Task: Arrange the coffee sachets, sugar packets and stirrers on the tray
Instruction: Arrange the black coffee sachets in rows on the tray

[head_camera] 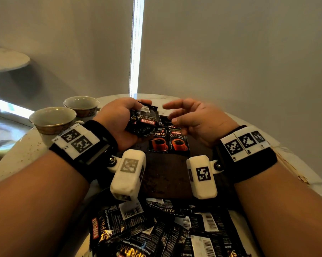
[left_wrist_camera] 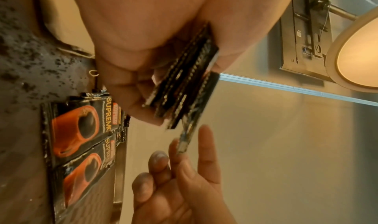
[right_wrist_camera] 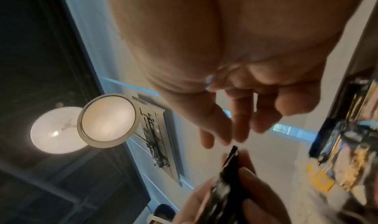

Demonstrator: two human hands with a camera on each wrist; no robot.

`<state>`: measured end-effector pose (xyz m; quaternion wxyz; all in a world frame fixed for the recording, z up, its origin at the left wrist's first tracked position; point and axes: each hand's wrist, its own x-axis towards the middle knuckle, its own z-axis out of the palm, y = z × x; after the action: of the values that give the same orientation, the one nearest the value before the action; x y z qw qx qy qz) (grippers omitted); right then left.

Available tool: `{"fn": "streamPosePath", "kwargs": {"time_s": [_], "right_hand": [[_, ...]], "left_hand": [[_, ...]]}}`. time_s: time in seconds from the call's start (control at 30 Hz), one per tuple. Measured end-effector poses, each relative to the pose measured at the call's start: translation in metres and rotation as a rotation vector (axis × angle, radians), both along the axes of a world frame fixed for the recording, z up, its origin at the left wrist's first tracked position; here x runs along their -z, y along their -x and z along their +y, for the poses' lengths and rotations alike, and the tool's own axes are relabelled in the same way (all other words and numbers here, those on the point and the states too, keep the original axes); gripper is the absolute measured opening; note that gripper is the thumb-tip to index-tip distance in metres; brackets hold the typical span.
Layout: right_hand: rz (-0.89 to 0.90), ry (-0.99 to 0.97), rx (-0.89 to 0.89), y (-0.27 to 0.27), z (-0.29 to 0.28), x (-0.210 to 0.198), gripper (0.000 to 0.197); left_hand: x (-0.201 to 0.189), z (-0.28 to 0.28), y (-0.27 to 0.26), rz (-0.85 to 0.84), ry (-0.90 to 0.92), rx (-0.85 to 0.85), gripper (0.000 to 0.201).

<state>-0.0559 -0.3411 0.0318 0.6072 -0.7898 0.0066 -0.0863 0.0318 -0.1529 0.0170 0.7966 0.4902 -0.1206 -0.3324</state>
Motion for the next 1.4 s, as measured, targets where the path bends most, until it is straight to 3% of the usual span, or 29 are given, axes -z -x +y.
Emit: {"fn": "streamPosePath", "kwargs": {"time_s": [0.1, 0.3, 0.5, 0.77, 0.93, 1.07, 1.13, 1.23, 1.4], "right_hand": [[0.031, 0.018, -0.093, 0.004, 0.010, -0.003, 0.046], [0.019, 0.180, 0.016, 0.007, 0.021, -0.003, 0.038], [-0.033, 0.214, -0.035, 0.013, 0.025, -0.008, 0.036], [-0.089, 0.233, 0.025, 0.013, 0.030, -0.008, 0.026], [-0.132, 0.158, 0.059, 0.014, 0.030, -0.010, 0.013], [-0.177, 0.019, 0.249, 0.002, 0.020, 0.000, 0.006], [-0.145, -0.063, 0.340, -0.005, 0.013, 0.006, 0.005], [-0.039, -0.124, 0.386, -0.010, 0.006, 0.013, 0.007], [0.062, -0.179, 0.400, -0.012, 0.004, 0.022, 0.017]], "left_hand": [[-0.002, 0.001, 0.001, -0.014, 0.030, -0.004, 0.029], [0.001, 0.000, -0.001, -0.006, -0.005, 0.029, 0.028], [0.002, 0.001, -0.004, 0.033, -0.024, 0.046, 0.033], [-0.001, 0.000, 0.003, 0.025, -0.090, 0.067, 0.029], [-0.002, 0.001, 0.006, 0.013, -0.151, 0.102, 0.027], [0.000, 0.002, 0.001, 0.066, -0.162, 0.078, 0.029], [0.001, 0.001, 0.000, 0.046, -0.150, 0.012, 0.017], [0.004, 0.000, -0.003, -0.020, -0.140, -0.046, 0.017], [0.006, 0.000, 0.000, -0.060, -0.183, 0.066, 0.012]]}}
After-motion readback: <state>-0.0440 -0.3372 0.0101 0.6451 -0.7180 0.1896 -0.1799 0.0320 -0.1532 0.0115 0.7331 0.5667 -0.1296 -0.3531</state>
